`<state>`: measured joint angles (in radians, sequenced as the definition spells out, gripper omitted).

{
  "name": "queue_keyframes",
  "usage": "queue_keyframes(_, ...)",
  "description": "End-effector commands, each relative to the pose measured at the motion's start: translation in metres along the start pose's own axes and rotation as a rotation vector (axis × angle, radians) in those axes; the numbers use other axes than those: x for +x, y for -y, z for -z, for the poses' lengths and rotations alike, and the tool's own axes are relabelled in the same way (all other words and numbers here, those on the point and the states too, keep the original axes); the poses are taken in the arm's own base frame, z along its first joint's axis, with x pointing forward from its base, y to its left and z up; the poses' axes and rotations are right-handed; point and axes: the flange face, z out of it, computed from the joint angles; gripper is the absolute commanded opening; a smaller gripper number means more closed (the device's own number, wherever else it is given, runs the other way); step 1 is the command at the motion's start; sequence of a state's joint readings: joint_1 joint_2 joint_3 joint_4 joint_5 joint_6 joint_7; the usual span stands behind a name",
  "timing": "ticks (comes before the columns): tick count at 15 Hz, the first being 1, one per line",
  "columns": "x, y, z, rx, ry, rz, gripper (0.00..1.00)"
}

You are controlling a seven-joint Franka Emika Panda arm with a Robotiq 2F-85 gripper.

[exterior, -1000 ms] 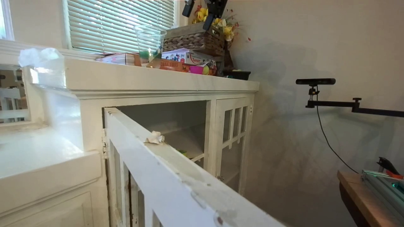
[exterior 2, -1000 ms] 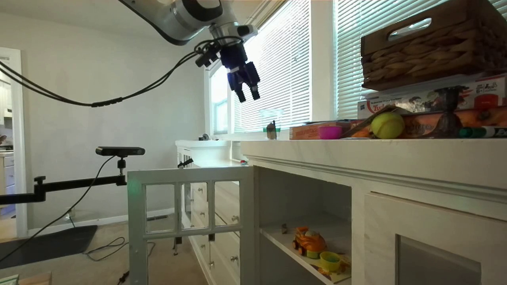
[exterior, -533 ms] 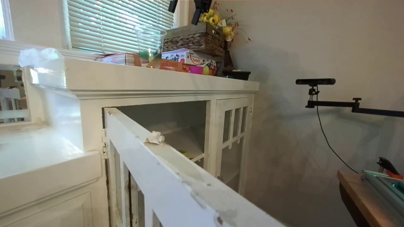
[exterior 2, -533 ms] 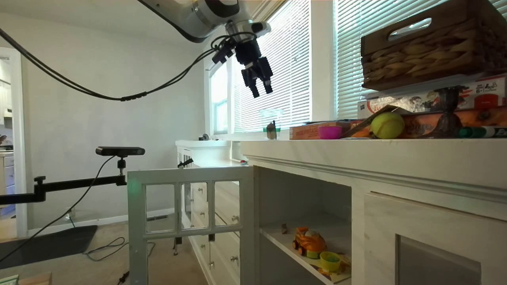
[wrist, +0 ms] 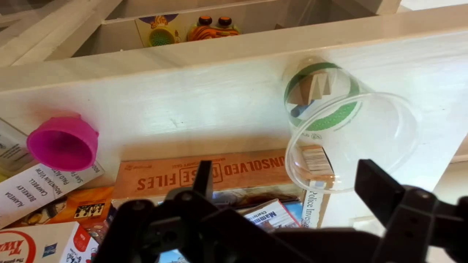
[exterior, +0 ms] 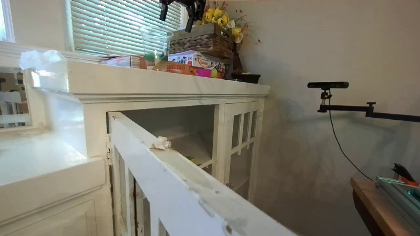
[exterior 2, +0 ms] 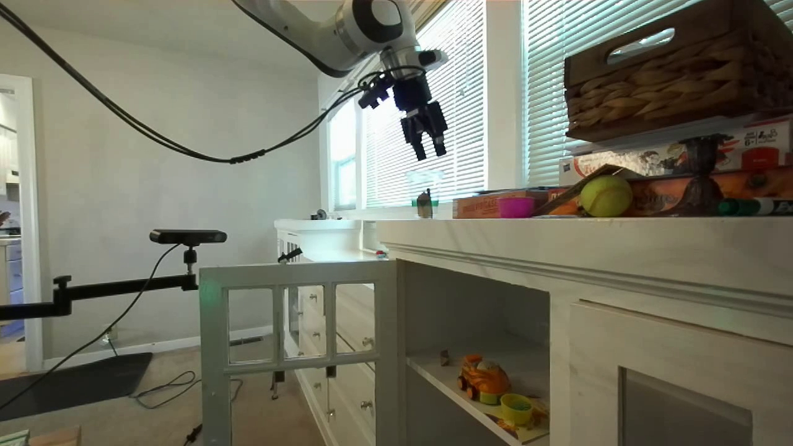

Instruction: Pour the contents in the clear cup into the basket.

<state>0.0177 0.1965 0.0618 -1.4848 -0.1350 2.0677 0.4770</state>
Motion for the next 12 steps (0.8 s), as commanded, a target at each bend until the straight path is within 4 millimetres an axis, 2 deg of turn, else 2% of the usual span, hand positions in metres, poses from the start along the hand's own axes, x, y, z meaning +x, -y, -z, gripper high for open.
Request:
queue_keyframes(1, 0.019, 0.012, -0.012, 0.010, 0.037, -0.045, 1.00)
queue_keyframes(12, 0.039, 0.019, -0.043, 0.001, 0.123, -0.072, 1.00)
